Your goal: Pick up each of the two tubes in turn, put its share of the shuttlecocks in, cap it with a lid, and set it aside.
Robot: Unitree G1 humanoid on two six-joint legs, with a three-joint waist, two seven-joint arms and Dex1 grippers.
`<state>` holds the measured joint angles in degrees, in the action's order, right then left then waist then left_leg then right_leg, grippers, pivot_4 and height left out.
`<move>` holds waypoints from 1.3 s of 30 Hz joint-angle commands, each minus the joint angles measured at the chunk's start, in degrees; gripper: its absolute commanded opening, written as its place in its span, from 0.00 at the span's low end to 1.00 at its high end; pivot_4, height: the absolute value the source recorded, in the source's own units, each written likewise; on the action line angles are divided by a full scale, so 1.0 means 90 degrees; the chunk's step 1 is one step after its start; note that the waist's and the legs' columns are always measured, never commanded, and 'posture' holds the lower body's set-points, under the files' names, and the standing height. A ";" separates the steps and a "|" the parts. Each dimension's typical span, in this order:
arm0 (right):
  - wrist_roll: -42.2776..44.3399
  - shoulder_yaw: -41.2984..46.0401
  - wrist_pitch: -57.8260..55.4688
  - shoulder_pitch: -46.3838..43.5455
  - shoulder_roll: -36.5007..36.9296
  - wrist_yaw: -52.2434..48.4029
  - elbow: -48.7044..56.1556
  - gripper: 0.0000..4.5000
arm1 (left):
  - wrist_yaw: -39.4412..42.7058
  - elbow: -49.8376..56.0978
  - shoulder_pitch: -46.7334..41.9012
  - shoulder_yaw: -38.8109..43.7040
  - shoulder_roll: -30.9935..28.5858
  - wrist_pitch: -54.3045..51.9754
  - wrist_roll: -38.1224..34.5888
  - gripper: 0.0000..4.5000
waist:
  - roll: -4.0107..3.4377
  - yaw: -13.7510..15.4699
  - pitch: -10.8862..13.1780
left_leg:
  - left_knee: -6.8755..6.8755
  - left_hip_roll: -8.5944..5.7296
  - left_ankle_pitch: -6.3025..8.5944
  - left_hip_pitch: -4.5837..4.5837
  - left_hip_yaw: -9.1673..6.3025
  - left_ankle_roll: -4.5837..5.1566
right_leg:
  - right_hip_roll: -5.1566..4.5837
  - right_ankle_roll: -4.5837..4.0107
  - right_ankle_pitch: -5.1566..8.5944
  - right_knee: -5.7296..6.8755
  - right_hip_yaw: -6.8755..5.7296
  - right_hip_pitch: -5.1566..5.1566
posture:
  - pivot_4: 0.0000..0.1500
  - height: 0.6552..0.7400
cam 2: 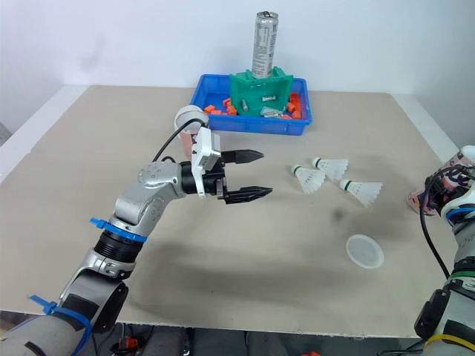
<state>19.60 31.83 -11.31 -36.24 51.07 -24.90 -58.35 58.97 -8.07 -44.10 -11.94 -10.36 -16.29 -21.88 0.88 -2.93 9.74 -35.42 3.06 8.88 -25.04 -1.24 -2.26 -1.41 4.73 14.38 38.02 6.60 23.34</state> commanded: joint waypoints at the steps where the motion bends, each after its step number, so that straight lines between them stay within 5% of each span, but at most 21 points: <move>1: 0.0137 0.0153 -0.0025 -0.0117 0.0160 -0.0074 -0.0392 0.75 | -0.0027 0.0294 0.0007 0.0088 -0.0027 0.0026 -0.0048 1.00 | 0.0002 -0.0009 0.0001 | -0.0003 -0.0004 0.0000 0.0000 -0.0001 0.0000 | 0.0000 0.0001 0.0001 0.0000 0.0005 -0.0003 | 1.00 0.85; 4: 0.0115 0.0048 -0.0025 -0.0098 0.0184 -0.0251 -0.0412 0.99 | -0.0029 0.0290 -0.0009 0.0097 -0.0001 0.0019 -0.0065 1.00 | 0.0009 -0.0020 0.0005 | -0.0015 -0.0015 -0.0002 -0.0001 -0.0003 0.0000 | 0.0000 -0.0015 0.0014 -0.0001 0.0022 -0.0014 | 1.00 0.85; 19: 0.0146 -0.0082 -0.1248 0.1282 0.0878 -0.1393 0.1095 0.99 | 0.0068 0.0209 -0.0017 0.0179 0.0042 0.0010 -0.0140 1.00 | -0.0018 -0.0031 0.0002 | -0.0003 -0.0044 -0.0005 -0.0007 -0.0004 0.0005 | 0.0000 0.0036 0.0022 -0.0001 0.0064 -0.0014 | 1.00 0.85; 31: 0.2110 0.1604 -0.3769 0.4464 0.0806 -0.3129 0.6644 0.99 | -0.0181 0.1907 0.1467 0.0918 -0.1418 -0.1462 -0.0848 1.00 | -0.0039 -0.0147 0.0000 | 0.0001 -0.0039 0.0002 0.0001 -0.0017 0.0011 | 0.0008 0.0033 0.0035 0.0007 0.0063 -0.0018 | 1.00 0.85; 39: 0.2818 0.0191 -0.4073 0.3470 0.0158 -0.2351 0.8889 0.99 | -0.1720 0.2202 0.2528 0.1936 -0.1659 -0.1813 -0.0808 1.00 | 0.0018 -0.0168 0.0032 | -0.0029 -0.0041 -0.0023 -0.0001 -0.0022 0.0020 | 0.0004 -0.0008 0.0006 0.0005 0.0064 -0.0019 | 1.00 0.85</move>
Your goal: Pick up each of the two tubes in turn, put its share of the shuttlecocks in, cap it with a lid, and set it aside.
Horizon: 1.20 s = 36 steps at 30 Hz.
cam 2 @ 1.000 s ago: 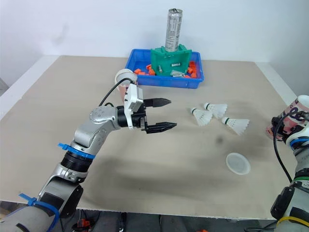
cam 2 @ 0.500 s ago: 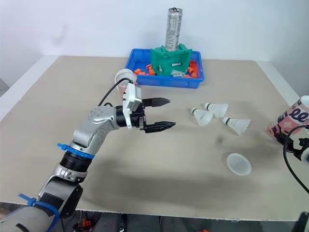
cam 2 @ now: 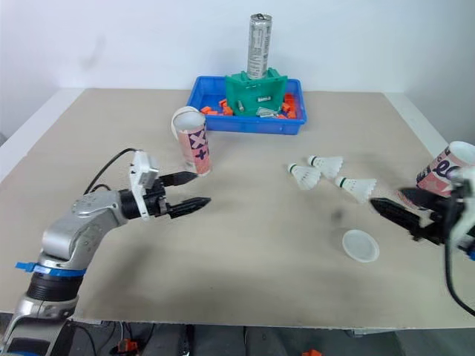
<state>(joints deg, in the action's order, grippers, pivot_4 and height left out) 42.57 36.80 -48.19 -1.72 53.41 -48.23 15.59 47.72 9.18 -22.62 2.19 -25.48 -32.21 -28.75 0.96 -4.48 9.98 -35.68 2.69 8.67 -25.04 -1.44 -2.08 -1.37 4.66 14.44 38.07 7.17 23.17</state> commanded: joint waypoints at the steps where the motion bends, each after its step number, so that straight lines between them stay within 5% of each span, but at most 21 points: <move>1: 0.0314 -0.0576 0.0056 -0.0578 -0.0232 0.0348 0.0825 0.99 | -0.0628 0.0248 0.0211 0.0410 0.0036 0.0026 0.0036 1.00 | 0.0019 0.0004 0.0010 | -0.0001 0.0000 -0.0001 -0.0002 -0.0001 -0.0001 | -0.0001 -0.0001 -0.0002 0.0000 -0.0001 0.0003 | 1.00 0.85; 12: -0.0233 -0.1929 0.0794 -0.1098 -0.1065 0.0840 0.1060 0.99 | -0.1026 -0.2043 -0.0629 -0.0105 0.0374 0.1473 0.1199 1.00 | 0.0046 0.0230 0.0018 | 0.0026 -0.0004 -0.0006 -0.0039 -0.0010 -0.0007 | 0.0003 0.0000 0.0020 -0.0008 -0.0010 0.0019 | 1.00 0.85; 25: -0.0041 -0.2293 0.0784 -0.0925 -0.1536 0.1168 0.1890 0.99 | -0.0506 -0.5389 -0.2582 -0.0278 0.1092 0.3311 0.1775 1.00 | 0.0050 0.0210 0.0021 | 0.0028 -0.0004 -0.0003 -0.0045 -0.0024 -0.0009 | 0.0008 0.0030 0.0006 -0.0008 -0.0021 0.0019 | 1.00 0.85; 36: -0.0020 -0.2130 0.0854 -0.0615 -0.1559 0.1433 0.2143 0.99 | -0.1237 -0.8134 -0.4057 0.0032 0.1649 0.4518 0.2196 1.00 | 0.0057 0.0218 0.0025 | 0.0031 -0.0008 -0.0002 -0.0056 -0.0033 -0.0010 | 0.0007 0.0041 0.0013 -0.0008 -0.0025 0.0020 | 1.00 0.85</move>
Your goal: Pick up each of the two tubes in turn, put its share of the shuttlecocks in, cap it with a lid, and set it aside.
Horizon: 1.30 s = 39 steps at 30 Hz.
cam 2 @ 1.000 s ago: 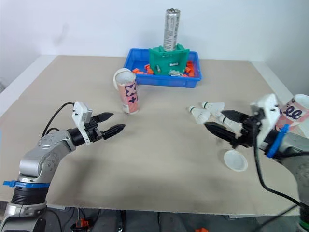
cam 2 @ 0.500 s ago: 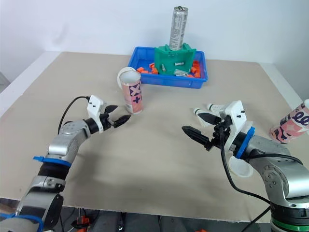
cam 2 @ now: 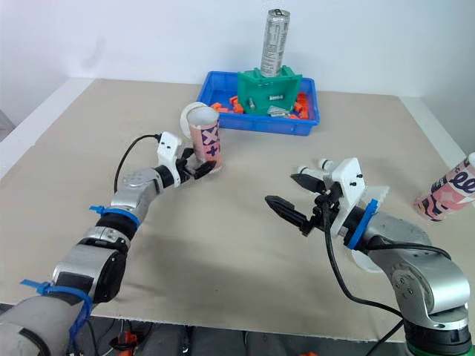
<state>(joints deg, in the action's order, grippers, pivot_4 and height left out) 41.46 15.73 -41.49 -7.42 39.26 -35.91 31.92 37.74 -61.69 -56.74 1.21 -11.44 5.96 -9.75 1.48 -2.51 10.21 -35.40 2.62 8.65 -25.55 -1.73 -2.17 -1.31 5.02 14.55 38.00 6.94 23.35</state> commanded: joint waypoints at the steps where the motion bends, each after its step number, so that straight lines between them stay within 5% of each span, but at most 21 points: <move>1: 0.0114 0.0223 0.0117 0.0042 0.0012 0.0089 0.0353 0.99 | -0.0161 -0.0378 -0.0330 0.0144 0.0124 0.0346 0.0115 1.00 | 0.0000 -0.0002 0.0000 | 0.0000 0.0000 0.0000 0.0000 0.0000 0.0000 | 0.0000 0.0000 0.0000 0.0000 0.0000 0.0001 | 1.00 0.85; 15: 0.0129 0.0241 0.0136 0.0068 0.0079 0.0182 0.0432 0.99 | -0.0680 -0.1214 -0.0847 0.0531 0.0325 0.0717 0.0259 1.00 | 0.0004 -0.0003 0.0002 | 0.0001 0.0000 0.0000 0.0000 -0.0003 0.0000 | 0.0000 0.0000 -0.0002 0.0000 -0.0004 0.0000 | 1.00 0.85; 20: 0.0154 0.0297 0.0117 0.0053 0.0126 0.0168 0.0432 1.00 | -0.0693 -0.1242 -0.0881 0.0632 0.0324 0.0743 0.0260 0.66 | 0.0004 -0.0003 0.0002 | 0.0001 0.0000 0.0000 0.0000 -0.0004 0.0000 | 0.0000 -0.0001 -0.0003 0.0000 -0.0004 0.0000 | 1.00 0.85; 29: 0.0164 0.0393 0.0086 0.0024 0.0210 0.0211 0.0376 1.00 | -0.0479 -0.1056 -0.0873 0.0633 0.0092 0.0878 0.0386 0.66 | 0.0004 -0.0007 0.0002 | 0.0001 0.0000 0.0000 0.0000 -0.0004 -0.0001 | 0.0000 -0.0001 -0.0002 0.0000 -0.0004 0.0000 | 1.00 0.85; 35: -0.0153 0.0527 -0.0182 0.0356 0.0302 0.0656 0.0249 1.00 | 0.0915 -0.0432 -0.0815 0.0083 -0.0591 0.0883 0.0786 0.66 | 0.0004 -0.0006 0.0002 | 0.0002 0.0000 0.0000 0.0000 -0.0004 -0.0001 | 0.0000 -0.0002 -0.0002 0.0001 -0.0005 0.0000 | 1.00 0.85; 39: -0.0353 0.0662 -0.0292 0.0733 0.0251 0.1038 0.0449 1.00 | 0.3349 0.0741 -0.0598 -0.0498 -0.1530 0.0195 0.0758 0.66 | 0.0004 -0.0021 0.0004 | 0.0010 0.0002 0.0000 -0.0002 -0.0005 -0.0001 | 0.0000 -0.0037 -0.0011 0.0001 -0.0009 0.0003 | 1.00 0.85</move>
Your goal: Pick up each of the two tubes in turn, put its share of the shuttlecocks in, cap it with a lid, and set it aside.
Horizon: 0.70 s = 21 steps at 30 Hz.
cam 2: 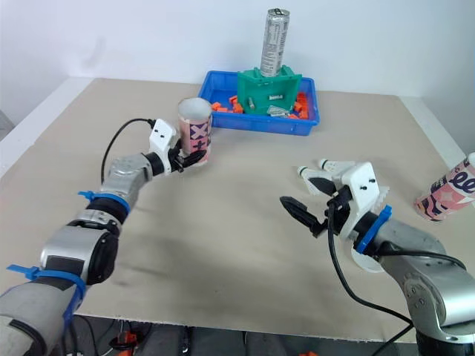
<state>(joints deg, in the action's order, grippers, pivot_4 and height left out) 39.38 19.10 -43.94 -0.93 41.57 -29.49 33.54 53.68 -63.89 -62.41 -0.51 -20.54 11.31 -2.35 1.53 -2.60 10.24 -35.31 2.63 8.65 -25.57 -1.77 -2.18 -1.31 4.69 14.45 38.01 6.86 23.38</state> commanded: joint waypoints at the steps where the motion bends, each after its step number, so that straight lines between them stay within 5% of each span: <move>1: -0.0130 0.0282 -0.0037 -0.0004 -0.0047 0.0424 0.0273 1.00 | 0.1875 0.1216 0.0098 -0.0383 -0.0631 -0.0557 -0.0103 0.66 | -0.0003 -0.0034 0.0000 | 0.0001 0.0000 0.0000 0.0000 0.0001 0.0000 | 0.0000 -0.0010 -0.0002 0.0003 0.0001 0.0004 | 1.00 0.85; 6: -0.0845 -0.0532 -0.0018 -0.0149 -0.0252 0.0959 0.0013 1.00 | 0.4116 0.3233 0.0726 -0.1073 -0.1668 -0.1357 -0.0305 0.66 | -0.0005 -0.0038 -0.0001 | 0.0002 0.0011 0.0001 0.0007 0.0001 -0.0001 | 0.0002 -0.0026 0.0009 0.0008 -0.0008 0.0001 | 1.00 0.85; 21: -0.2169 -0.1295 0.1211 -0.1555 -0.1016 0.0904 -0.2691 1.00 | 0.4314 0.4832 0.1426 -0.2634 -0.2866 -0.1425 -0.0770 0.66 | -0.0006 -0.0009 0.0000 | -0.0012 0.0017 -0.0004 0.0006 -0.0001 0.0011 | 0.0004 -0.0024 0.0027 0.0018 -0.0021 -0.0003 | 1.00 0.85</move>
<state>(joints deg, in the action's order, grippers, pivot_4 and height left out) 20.70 6.72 -35.42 -13.16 32.36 -20.64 10.17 91.76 -21.80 -50.27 -22.70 -45.00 -1.29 -8.59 1.48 -2.68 10.24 -35.39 2.80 8.62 -25.52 -1.78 -2.08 -1.27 4.51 14.68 38.18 6.67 23.37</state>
